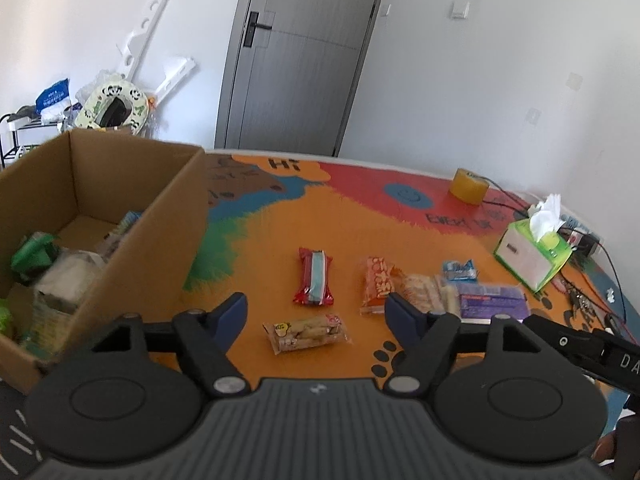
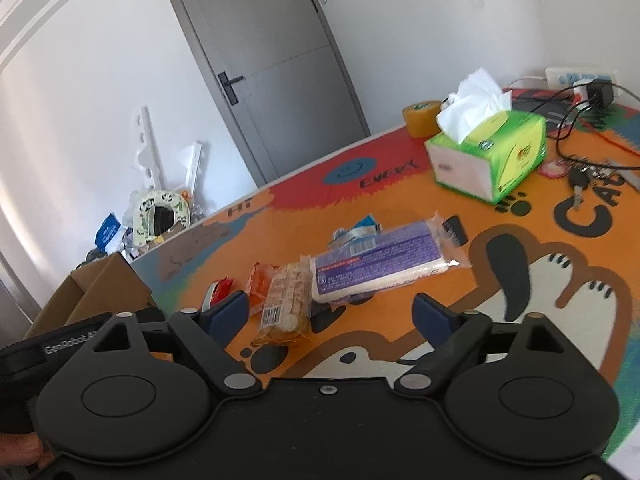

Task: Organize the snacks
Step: 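Move both tools back over the remaining snacks, then grasp the yellow-labelled bread pack with the left tool while the right tool grasps the tan bread roll bag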

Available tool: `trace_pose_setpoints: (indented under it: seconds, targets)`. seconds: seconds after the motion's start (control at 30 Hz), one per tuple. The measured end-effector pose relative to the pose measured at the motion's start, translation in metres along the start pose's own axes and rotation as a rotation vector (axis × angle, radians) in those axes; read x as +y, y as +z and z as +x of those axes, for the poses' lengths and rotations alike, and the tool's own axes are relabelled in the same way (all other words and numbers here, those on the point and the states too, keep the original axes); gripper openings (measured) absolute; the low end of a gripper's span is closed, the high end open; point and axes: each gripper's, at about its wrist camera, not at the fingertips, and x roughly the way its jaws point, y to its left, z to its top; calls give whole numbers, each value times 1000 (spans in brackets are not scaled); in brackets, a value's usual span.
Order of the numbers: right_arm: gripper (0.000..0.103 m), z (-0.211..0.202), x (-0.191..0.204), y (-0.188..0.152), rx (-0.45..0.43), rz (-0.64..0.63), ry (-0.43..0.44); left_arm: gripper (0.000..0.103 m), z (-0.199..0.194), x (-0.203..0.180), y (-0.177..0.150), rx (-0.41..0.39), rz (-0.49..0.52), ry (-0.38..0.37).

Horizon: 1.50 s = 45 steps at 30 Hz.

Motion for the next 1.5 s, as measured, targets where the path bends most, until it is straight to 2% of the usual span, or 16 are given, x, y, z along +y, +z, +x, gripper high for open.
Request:
trace_pose_setpoints:
  seconds: [0.17,0.43,0.93,1.07,1.1,1.17,1.2,1.3,1.5]
  targets:
    - [75,16,6,-1,35,-12,24,74,16,3,-3,31,-5,16]
    - [73,39,13,-2,78,-21,33,74,42,2,-9,82,-9,50]
    - [74,61,32,-1,91,-44,54,76,51,-11,-20,57,53,141]
    - [72,67,37,-5,104,-54,57,73,49,-10,-23,49,64,140]
    - [71,68,37,-7,110,-49,56,71,48,-8,-23,45,59,139]
    - [58,71,35,-9,129,-42,50,59,46,-7,-24,40,64,139]
    - [56,71,34,-11,129,-41,46,58,45,-6,-24,40,65,133]
    - [41,68,34,-13,131,-51,35,55,40,-4,-25,40,58,109]
    - [33,56,30,-17,131,-50,42,54,31,-4,-27,39,46,82]
